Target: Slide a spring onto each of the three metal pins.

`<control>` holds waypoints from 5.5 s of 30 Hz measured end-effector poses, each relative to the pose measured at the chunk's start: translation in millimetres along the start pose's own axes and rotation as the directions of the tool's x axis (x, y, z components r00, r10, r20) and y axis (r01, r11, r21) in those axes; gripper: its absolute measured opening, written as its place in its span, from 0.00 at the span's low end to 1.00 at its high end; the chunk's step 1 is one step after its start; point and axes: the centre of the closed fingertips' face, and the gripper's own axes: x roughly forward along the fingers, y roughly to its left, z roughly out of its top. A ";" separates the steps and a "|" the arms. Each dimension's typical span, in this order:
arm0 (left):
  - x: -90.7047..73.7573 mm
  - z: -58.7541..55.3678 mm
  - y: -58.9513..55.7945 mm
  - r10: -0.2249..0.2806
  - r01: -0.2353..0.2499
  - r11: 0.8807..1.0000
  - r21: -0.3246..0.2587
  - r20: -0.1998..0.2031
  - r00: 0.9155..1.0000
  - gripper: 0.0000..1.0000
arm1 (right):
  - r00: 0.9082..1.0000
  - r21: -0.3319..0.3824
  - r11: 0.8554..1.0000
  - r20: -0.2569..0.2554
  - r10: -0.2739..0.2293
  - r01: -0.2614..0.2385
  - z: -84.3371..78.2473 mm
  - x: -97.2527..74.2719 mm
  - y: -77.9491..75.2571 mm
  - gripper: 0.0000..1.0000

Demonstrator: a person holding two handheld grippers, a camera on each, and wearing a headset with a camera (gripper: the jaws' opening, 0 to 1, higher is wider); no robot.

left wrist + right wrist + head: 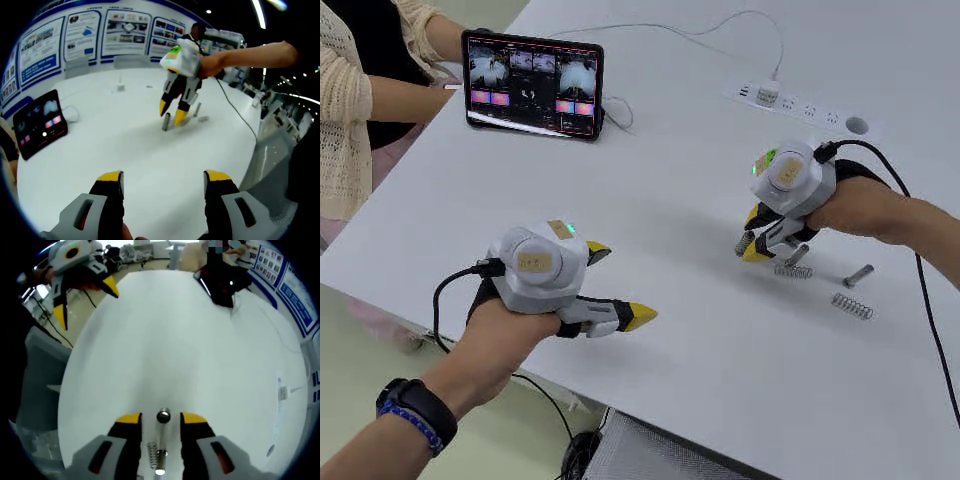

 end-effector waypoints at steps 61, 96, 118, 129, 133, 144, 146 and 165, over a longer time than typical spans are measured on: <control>-1.6 18.7 -12.3 -0.004 0.004 1.000 -0.004 0.044 0.999 0.70 | 0.841 0.563 0.826 0.457 -0.292 -0.019 -22.7 -80.0 23.0 0.62; 14.5 26.6 -11.8 -0.012 0.012 1.000 -0.019 0.021 1.000 0.86 | 0.782 0.743 0.669 0.434 -0.447 -0.029 -93.9 -94.4 97.2 0.82; 38.0 26.4 -37.3 -0.082 0.082 0.997 0.000 -0.022 0.996 0.94 | 0.761 0.807 0.588 0.409 -0.503 -0.045 -129.9 -98.6 128.2 0.88; 55.1 31.0 -61.5 -0.135 0.137 0.990 0.032 -0.042 0.990 0.94 | 0.759 0.824 0.565 0.397 -0.516 -0.047 -143.9 -101.1 139.8 0.88; 61.4 32.5 -68.2 -0.155 0.157 0.986 0.048 -0.048 0.987 0.93 | 0.757 0.829 0.557 0.395 -0.521 -0.049 -147.8 -101.5 142.5 0.88; 73.6 34.0 -92.3 -0.200 0.207 0.974 0.088 -0.080 0.977 0.92 | 0.757 0.835 0.548 0.393 -0.522 -0.055 -153.2 -101.4 146.4 0.88; 75.4 34.0 -95.9 -0.208 0.216 0.972 0.096 -0.087 0.974 0.92 | 0.755 0.835 0.548 0.395 -0.524 -0.057 -153.0 -101.8 146.7 0.88; 104.6 31.0 -114.7 -0.276 0.300 0.942 0.152 -0.156 0.948 0.94 | 0.774 0.826 0.559 0.400 -0.491 -0.072 -159.3 -95.2 158.2 0.94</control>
